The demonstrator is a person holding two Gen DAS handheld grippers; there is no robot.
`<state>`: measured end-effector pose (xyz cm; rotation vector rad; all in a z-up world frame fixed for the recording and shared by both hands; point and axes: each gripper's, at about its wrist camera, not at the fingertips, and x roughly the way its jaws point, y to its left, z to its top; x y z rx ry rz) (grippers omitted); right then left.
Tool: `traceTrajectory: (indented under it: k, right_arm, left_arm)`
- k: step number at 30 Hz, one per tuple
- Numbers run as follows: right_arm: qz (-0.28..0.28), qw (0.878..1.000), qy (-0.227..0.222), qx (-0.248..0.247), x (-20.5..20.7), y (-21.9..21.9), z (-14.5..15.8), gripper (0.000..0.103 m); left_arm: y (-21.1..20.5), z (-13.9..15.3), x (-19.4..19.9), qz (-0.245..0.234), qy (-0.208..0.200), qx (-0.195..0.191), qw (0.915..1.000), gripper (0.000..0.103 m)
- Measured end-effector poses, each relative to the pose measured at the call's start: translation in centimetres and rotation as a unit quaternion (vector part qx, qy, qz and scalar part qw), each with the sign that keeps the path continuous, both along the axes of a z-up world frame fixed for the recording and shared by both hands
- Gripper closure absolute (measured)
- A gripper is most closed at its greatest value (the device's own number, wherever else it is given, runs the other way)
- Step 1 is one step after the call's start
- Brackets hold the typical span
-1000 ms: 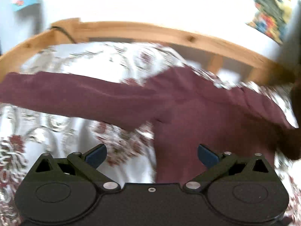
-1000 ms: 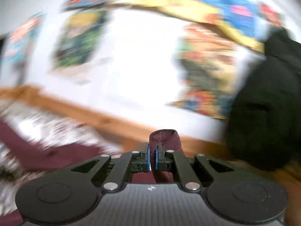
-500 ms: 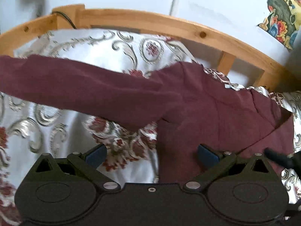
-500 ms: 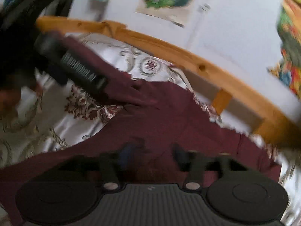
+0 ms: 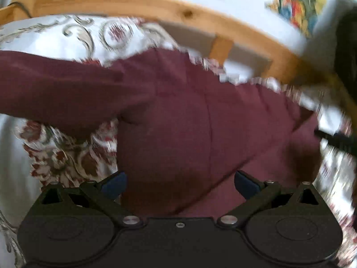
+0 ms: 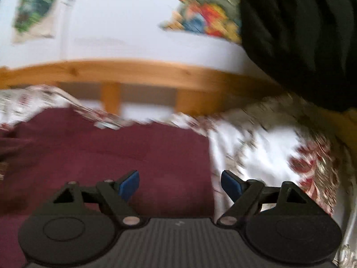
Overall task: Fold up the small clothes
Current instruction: 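Carry the held sleeve across the shirt back and release it, then grasp the other sleeve end with the left gripper and lift it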
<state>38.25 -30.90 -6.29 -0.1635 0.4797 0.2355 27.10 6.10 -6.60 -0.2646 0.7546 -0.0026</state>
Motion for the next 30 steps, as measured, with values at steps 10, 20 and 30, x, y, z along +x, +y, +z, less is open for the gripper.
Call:
traceTrajectory:
  k: [10,20,30]
  right_arm:
    - [-0.041,0.995,0.026,0.082,4.3,-2.8,-0.7,0.096]
    - [-0.081,0.989,0.065,0.106,4.6,-5.4,-0.6,0.058]
    - [-0.029,0.985,0.138,-0.096,1.9,-2.3,-2.9,0.028]
  left_arm:
    - [-2.7,-2.8,-0.6,-0.027,0.069,0.091,0.9931,0.001]
    - [-3.8,-3.8,-0.2,-0.04,0.095,0.119,0.9875,0.001]
    - [-3.3,-3.7,0.0,-0.02,0.117,0.086,0.9892,0.001]
